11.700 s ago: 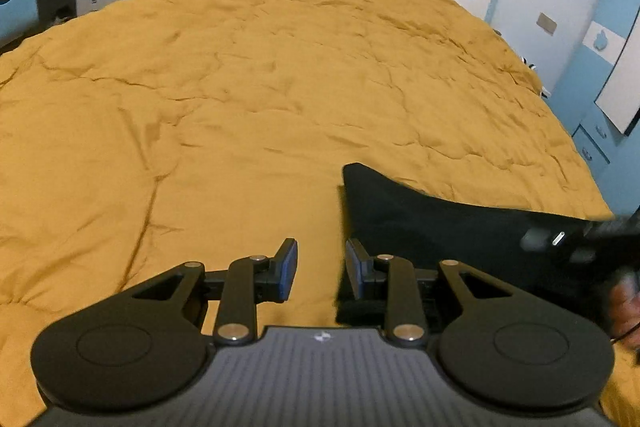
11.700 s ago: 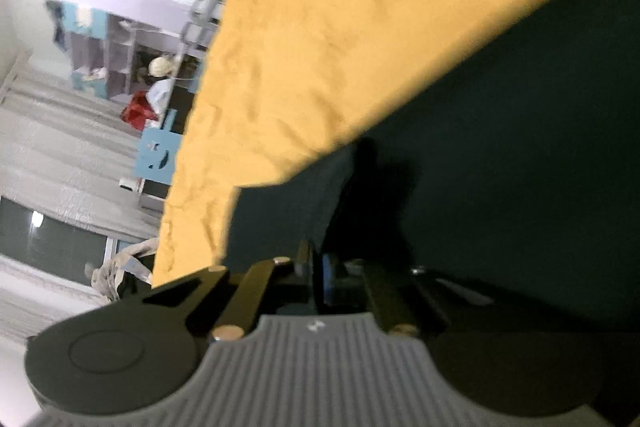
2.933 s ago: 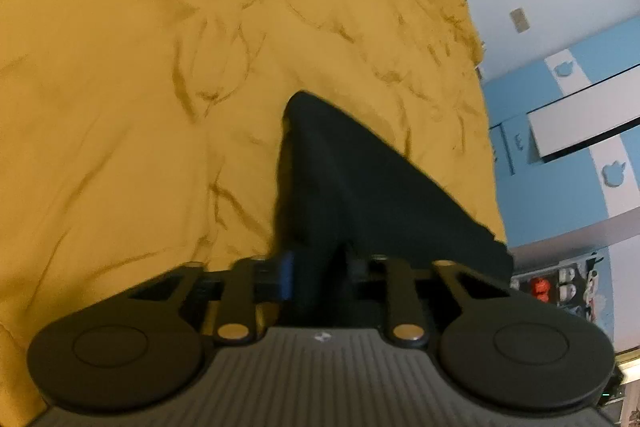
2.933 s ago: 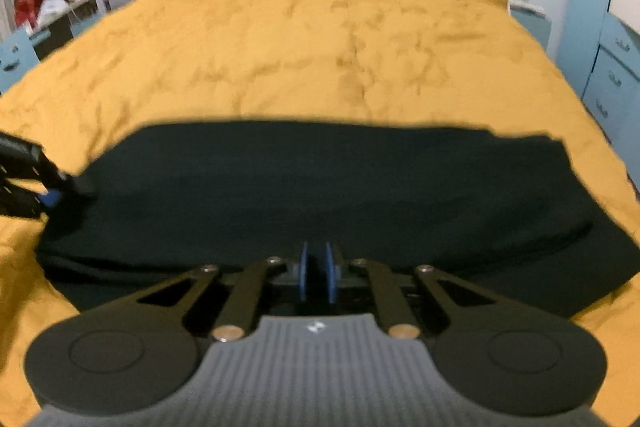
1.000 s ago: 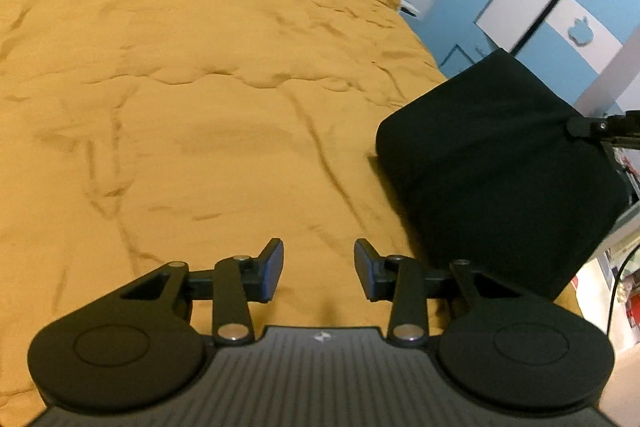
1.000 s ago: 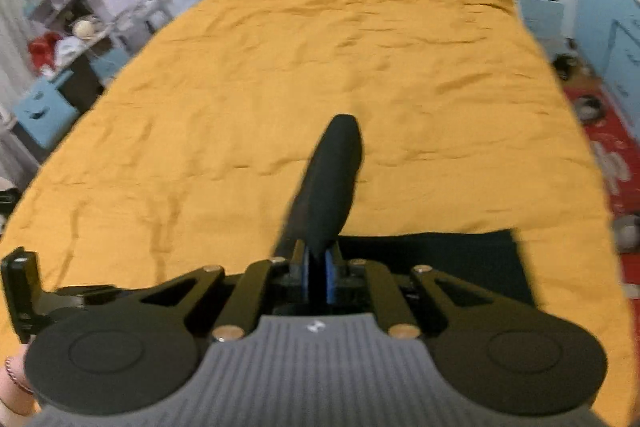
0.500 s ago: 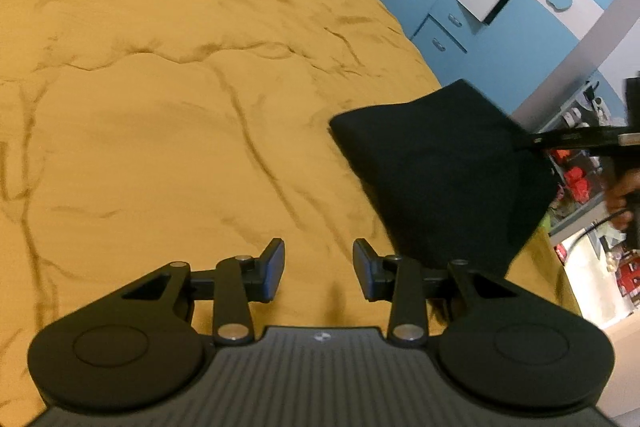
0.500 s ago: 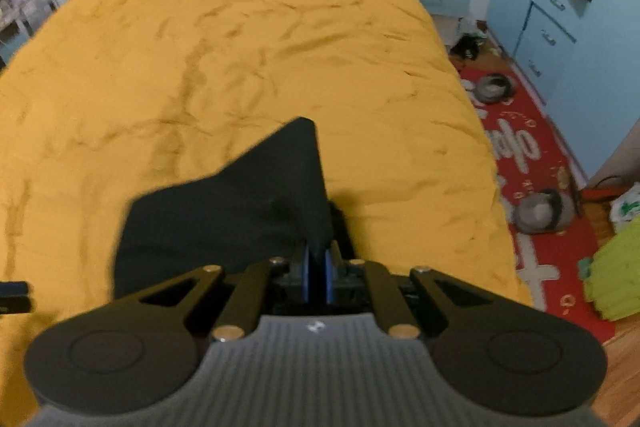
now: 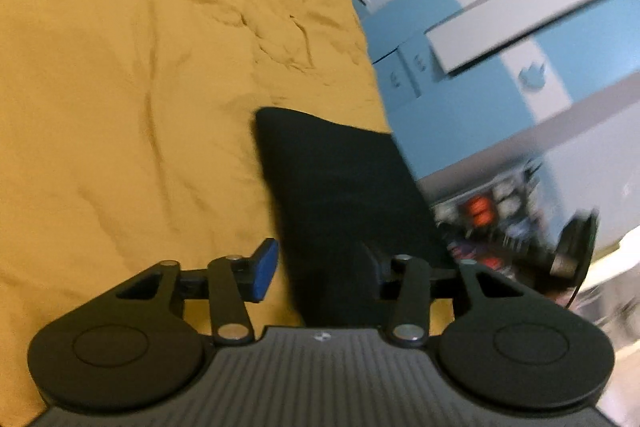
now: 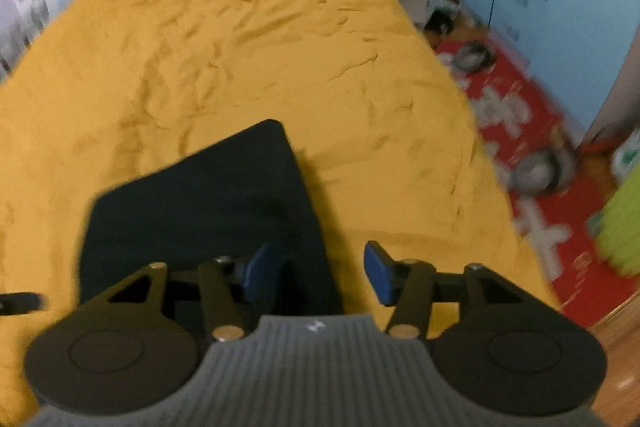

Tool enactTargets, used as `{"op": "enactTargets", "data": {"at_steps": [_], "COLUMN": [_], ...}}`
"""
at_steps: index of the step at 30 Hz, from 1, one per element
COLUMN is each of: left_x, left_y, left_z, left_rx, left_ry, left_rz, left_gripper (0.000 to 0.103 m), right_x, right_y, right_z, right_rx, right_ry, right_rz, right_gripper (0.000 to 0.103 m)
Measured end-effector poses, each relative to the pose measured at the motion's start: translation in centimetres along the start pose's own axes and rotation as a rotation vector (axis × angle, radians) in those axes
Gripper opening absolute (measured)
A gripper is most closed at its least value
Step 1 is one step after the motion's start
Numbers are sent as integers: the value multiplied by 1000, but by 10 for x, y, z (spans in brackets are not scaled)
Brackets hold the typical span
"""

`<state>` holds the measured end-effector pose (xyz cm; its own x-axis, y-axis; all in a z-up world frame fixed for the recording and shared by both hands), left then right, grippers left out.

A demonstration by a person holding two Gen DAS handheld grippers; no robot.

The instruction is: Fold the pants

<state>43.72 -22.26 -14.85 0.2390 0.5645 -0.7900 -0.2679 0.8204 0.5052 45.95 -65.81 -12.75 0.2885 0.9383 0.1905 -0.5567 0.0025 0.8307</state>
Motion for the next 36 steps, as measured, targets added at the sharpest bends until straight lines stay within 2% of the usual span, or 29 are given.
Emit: {"op": "enactTargets", "data": {"at_steps": [5,8,11,14,18,20,22,25,28,31,36], "left_x": [7,13,27,31,23,23,21,11,-2,-13,-26], "left_y": [-32,-44,-56,-58,-59,-58,-57,-53,-44,-32,-15], "left_z": [-15,-21,-25,-31,-36,-35,-33,-29,-21,-6,11], "left_rx": [48,49,58,40,38,38,46,46,59,109,287], "left_ry": [82,102,174,217,193,191,170,161,160,165,112], "left_rz": [-29,-11,-49,-85,-80,-72,-38,0,16,25,105], "left_gripper": [52,52,52,52,52,49,31,24,23,22,23], "right_x": [-39,-58,-75,-84,-89,-89,-84,-74,-67,-61,-40], "right_y": [-9,-21,-34,-44,-45,-43,-38,-31,-19,-1,32], "right_z": [-32,-51,-67,-83,-94,-96,-91,-84,-78,-74,-87], "right_rx": [39,48,39,14,-25,-35,-49,-62,-62,-48,27], "right_ry": [-225,-349,-467,-561,-625,-636,-598,-555,-562,-602,-607], "right_rz": [106,182,261,353,420,423,404,363,336,328,281], "right_gripper": [54,54,54,42,28,22,18,14,12,12,12]}}
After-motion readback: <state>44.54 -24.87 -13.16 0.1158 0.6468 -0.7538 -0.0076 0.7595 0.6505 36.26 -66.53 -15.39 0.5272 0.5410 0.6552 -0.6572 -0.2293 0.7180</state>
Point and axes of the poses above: each gripper's, at about its wrist camera, not at the fingertips, and y roughly against the way its jaws point, x to its left, z to its top, the point moved 1 cm from there along -y, roughly the way its jaws point, and after that the axes turned 3 degrees about -z, right-handed, at the moved point
